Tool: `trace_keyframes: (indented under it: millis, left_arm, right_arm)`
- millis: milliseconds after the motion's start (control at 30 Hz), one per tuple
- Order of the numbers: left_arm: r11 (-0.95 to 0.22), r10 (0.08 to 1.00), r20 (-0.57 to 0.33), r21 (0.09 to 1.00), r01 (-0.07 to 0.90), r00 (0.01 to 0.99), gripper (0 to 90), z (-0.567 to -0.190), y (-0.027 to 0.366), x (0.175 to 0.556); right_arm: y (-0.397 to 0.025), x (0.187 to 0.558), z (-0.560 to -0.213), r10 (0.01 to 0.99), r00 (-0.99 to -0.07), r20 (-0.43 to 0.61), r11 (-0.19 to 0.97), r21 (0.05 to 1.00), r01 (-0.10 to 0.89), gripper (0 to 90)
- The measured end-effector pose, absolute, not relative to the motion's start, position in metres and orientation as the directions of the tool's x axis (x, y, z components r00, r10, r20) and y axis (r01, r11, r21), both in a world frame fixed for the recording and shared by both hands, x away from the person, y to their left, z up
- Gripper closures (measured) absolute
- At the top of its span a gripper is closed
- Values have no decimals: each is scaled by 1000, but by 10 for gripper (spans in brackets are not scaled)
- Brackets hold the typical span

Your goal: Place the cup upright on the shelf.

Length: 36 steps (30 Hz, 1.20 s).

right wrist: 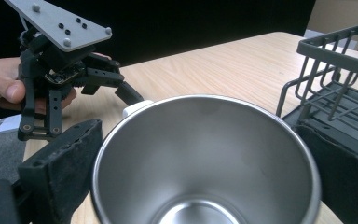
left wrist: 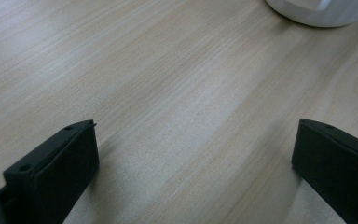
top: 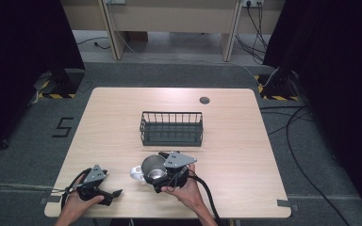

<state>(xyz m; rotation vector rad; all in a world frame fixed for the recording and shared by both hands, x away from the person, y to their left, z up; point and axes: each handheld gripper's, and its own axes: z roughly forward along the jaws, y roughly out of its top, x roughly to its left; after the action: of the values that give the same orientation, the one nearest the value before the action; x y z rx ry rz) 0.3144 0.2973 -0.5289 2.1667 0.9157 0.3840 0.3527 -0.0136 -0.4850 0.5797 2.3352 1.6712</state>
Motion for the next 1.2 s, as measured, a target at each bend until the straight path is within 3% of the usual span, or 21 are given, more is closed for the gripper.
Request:
trace_keyframes:
  millis: [700,1200]
  left_arm:
    - [-470,714,-11,733,491,700,0,-529,297,314]
    - [-470,714,-12,733,492,700,0,-529,297,314]
  right_arm:
    - [-7,355,-483,447,-894,32,290,940,179,62]
    - [-15,359,-459,469,-882,35,269,946,180,64]
